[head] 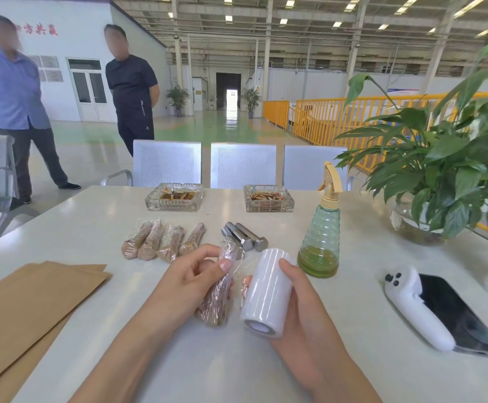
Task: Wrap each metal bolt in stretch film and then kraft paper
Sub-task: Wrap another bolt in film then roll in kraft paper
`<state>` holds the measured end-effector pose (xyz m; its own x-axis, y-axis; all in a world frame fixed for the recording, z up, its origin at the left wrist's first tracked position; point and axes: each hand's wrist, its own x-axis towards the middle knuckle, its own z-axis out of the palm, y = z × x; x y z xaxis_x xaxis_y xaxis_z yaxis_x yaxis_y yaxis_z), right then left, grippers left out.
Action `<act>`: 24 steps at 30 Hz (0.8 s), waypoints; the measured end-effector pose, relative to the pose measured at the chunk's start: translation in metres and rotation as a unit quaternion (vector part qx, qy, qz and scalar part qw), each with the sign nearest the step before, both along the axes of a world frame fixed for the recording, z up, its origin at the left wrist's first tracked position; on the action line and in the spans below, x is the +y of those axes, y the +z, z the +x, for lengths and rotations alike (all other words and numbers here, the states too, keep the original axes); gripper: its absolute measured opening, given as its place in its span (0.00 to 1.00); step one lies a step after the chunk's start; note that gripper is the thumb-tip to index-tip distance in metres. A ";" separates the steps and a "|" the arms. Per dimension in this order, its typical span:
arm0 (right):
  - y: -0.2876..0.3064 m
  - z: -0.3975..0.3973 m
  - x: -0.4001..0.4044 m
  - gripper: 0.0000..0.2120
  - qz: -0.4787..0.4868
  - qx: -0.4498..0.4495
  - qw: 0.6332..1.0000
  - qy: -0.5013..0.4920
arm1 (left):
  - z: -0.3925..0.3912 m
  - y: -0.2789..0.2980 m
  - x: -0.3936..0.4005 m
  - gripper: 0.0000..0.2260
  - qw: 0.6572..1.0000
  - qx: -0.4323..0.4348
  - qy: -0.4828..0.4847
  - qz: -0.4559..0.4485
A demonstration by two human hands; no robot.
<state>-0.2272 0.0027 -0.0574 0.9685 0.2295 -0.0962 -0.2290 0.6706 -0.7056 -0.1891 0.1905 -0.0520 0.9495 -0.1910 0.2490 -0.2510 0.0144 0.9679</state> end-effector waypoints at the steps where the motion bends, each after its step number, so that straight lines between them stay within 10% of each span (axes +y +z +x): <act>1: 0.000 0.000 0.001 0.23 -0.004 -0.003 1.000 0.003 | 0.000 0.000 -0.001 0.05 1.000 -0.014 0.009 0.002; 24: -0.003 0.000 0.015 0.21 -0.081 -0.083 0.992 0.047 | 0.009 -0.020 -0.006 0.16 0.971 -0.075 0.139 0.180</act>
<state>-0.2270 0.0174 -0.0602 0.9489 0.3150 0.0199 -0.1570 0.5257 -0.8361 -0.1800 0.1849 -0.0723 0.9351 -0.0327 0.3527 -0.3348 -0.4074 0.8497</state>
